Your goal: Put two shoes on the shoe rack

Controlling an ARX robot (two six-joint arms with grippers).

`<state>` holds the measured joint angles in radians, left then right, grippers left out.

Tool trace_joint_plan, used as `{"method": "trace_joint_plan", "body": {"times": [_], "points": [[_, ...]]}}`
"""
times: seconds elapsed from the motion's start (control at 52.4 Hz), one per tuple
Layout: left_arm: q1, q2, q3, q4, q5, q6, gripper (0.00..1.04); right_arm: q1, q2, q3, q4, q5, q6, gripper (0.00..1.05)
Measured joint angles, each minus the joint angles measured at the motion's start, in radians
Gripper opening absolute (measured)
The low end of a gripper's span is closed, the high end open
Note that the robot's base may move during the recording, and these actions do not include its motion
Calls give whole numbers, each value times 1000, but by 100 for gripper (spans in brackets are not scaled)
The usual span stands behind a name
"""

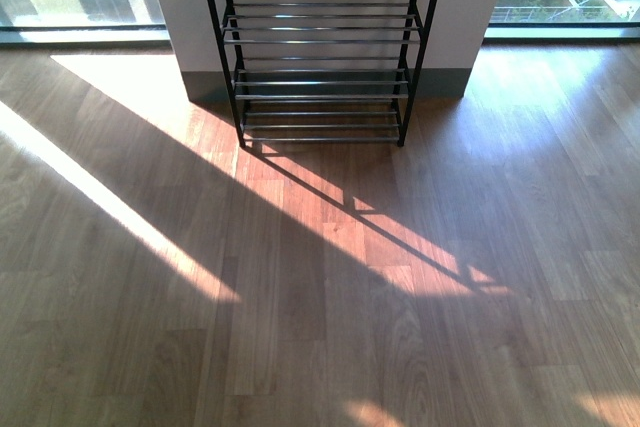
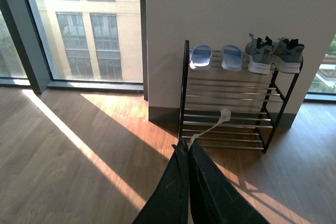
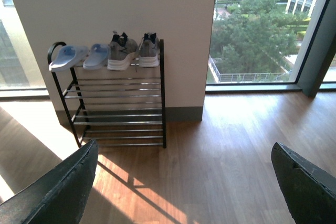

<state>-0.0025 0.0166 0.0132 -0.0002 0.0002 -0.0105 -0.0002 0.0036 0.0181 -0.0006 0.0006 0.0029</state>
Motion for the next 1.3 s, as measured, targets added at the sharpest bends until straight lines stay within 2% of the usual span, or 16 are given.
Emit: {"method": "trace_joint_plan", "body": {"times": [0.057,0.076,0.153,0.229,0.42,0.534,0.553,0.611,1.298], "points": [[0,0,0,0,0,-1,2,0,0,0,0,0,0,96],[0,0,0,0,0,0,5,0,0,0,0,0,0,96],[0,0,0,0,0,0,19,0,0,0,0,0,0,96],[0,0,0,0,0,0,39,0,0,0,0,0,0,96],[0,0,0,0,0,0,67,0,0,0,0,0,0,96],[0,0,0,0,0,0,96,0,0,0,0,0,0,96],[0,0,0,0,0,1,97,0,0,0,0,0,0,96],[0,0,0,0,0,2,95,0,0,0,0,0,0,96],[0,-1,0,0,0,3,95,0,-1,0,0,0,0,96]]}}
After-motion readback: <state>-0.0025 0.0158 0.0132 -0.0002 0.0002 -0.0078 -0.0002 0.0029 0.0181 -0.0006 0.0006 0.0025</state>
